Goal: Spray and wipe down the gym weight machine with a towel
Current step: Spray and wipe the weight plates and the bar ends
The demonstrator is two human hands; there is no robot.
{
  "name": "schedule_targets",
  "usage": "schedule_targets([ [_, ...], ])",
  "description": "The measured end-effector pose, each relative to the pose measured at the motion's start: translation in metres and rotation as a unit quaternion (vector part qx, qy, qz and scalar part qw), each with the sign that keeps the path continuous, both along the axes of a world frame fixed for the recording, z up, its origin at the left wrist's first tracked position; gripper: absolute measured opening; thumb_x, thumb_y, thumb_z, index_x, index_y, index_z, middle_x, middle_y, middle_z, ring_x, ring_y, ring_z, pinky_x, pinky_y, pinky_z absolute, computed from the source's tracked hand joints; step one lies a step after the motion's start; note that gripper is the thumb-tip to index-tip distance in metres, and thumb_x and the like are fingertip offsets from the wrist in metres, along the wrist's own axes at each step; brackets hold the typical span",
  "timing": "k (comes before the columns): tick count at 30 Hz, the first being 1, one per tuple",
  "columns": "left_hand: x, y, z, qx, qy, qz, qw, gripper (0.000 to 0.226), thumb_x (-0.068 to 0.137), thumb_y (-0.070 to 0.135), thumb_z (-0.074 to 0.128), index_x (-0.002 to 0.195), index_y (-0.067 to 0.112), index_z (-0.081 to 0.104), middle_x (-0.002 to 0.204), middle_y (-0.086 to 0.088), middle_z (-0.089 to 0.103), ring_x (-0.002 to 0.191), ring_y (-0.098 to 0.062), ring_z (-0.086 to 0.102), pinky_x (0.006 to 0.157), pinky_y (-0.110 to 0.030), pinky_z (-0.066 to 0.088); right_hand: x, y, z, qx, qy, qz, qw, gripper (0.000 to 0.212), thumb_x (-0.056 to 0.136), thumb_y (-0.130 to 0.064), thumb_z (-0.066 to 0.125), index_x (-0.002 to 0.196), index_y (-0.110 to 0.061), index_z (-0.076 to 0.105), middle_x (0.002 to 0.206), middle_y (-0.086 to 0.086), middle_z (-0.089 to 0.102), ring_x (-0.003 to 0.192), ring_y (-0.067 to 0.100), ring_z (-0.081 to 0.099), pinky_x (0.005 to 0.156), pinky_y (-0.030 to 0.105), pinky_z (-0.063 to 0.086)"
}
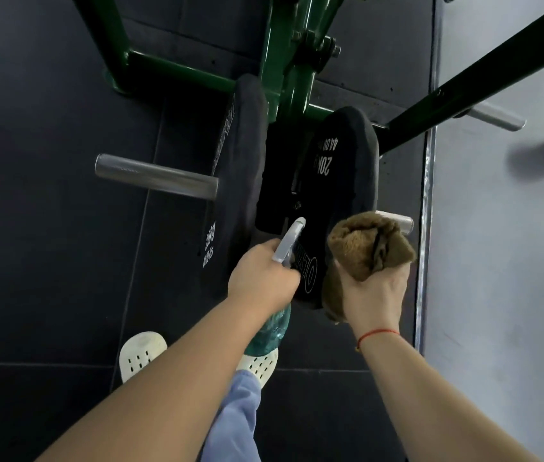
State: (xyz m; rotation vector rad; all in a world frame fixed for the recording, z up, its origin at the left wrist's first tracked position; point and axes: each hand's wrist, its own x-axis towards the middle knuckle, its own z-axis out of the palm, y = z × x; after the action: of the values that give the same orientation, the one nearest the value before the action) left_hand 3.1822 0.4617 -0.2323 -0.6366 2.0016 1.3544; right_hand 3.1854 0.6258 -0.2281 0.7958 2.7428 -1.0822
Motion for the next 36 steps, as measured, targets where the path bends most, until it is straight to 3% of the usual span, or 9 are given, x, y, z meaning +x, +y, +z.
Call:
schedule_targets([
  [4,-0.019,0.002,0.008,-0.016,0.007,-0.03,0.999,0.021,0.08,0.007,0.06,0.072,0.023,0.049,0.065,0.002,0.049,0.06,-0.022,0.047,0.057,-0.031,0.037,0.017,0.018,0.004,-0.045,-0.054,0.01,0.997,0.068,0.075,-0.028,0.087,0.13,-0.028,0.048,0.124,-0.005,0.057,0.112,0.012,0.058,0.1,0.037,0.048],
  [8,-0.038,0.008,0.018,-0.03,0.005,-0.017,0.999,0.025,0.08,0.004,0.061,0.066,0.02,0.047,0.062,0.0,0.05,0.056,-0.02,0.047,0.055,-0.031,0.036,0.021,0.031,0.027,-0.124,-0.072,-0.009,0.99,0.065,0.072,-0.029,0.09,0.125,-0.036,0.053,0.116,-0.013,0.065,0.106,0.004,0.063,0.101,0.037,0.052],
  [13,-0.048,0.015,0.026,-0.039,0.01,0.029,0.999,0.024,0.085,0.007,0.06,0.066,0.017,0.049,0.061,-0.002,0.051,0.057,-0.023,0.049,0.056,-0.032,0.039,-0.014,0.026,0.054,-0.153,0.041,-0.092,0.983,0.063,0.075,-0.032,0.087,0.127,-0.043,0.054,0.122,-0.014,0.065,0.113,0.004,0.063,0.105,0.041,0.051],
  [16,-0.054,0.02,0.028,-0.019,0.004,0.052,0.998,0.028,0.08,0.002,0.059,0.062,0.018,0.045,0.058,0.0,0.047,0.056,-0.023,0.047,0.057,-0.031,0.037,-0.055,0.021,0.062,-0.148,0.085,-0.082,0.982,0.059,0.076,-0.036,0.084,0.127,-0.039,0.055,0.124,-0.01,0.064,0.114,0.006,0.062,0.103,0.042,0.052],
  [19,-0.056,0.024,0.027,-0.023,0.003,0.06,0.998,0.024,0.077,-0.001,0.056,0.062,0.016,0.047,0.056,0.0,0.045,0.056,-0.023,0.045,0.056,-0.032,0.036,-0.092,0.013,0.06,-0.085,0.031,-0.02,0.996,0.056,0.074,-0.048,0.081,0.118,-0.034,0.05,0.123,-0.006,0.054,0.114,0.017,0.057,0.099,0.042,0.05],
  [23,-0.061,0.027,0.026,-0.056,0.0,0.057,0.997,0.017,0.079,0.004,0.063,0.066,0.012,0.055,0.06,-0.003,0.052,0.058,-0.023,0.052,0.055,-0.031,0.04,-0.111,0.007,0.049,0.012,-0.092,0.075,0.993,0.071,0.078,-0.044,0.078,0.133,-0.02,0.04,0.13,0.001,0.047,0.121,0.028,0.051,0.084,0.037,0.042],
  [27,-0.068,0.028,0.027,-0.08,-0.011,0.069,0.994,0.018,0.08,0.004,0.064,0.067,0.011,0.054,0.061,-0.004,0.052,0.057,-0.024,0.051,0.054,-0.032,0.04,-0.101,0.018,0.044,-0.004,-0.119,0.085,0.989,0.075,0.076,-0.041,0.08,0.135,-0.019,0.039,0.13,0.002,0.053,0.116,0.028,0.057,0.09,0.043,0.052],
  [36,-0.063,0.026,0.03,-0.078,-0.043,0.02,0.996,0.033,0.08,0.0,0.057,0.063,0.017,0.036,0.059,-0.001,0.037,0.053,-0.019,0.037,0.051,-0.029,0.03,-0.024,0.036,0.016,-0.071,-0.126,0.065,0.987,0.075,0.064,-0.044,0.08,0.13,-0.027,0.048,0.124,-0.002,0.059,0.11,0.021,0.062,0.094,0.046,0.055],
])
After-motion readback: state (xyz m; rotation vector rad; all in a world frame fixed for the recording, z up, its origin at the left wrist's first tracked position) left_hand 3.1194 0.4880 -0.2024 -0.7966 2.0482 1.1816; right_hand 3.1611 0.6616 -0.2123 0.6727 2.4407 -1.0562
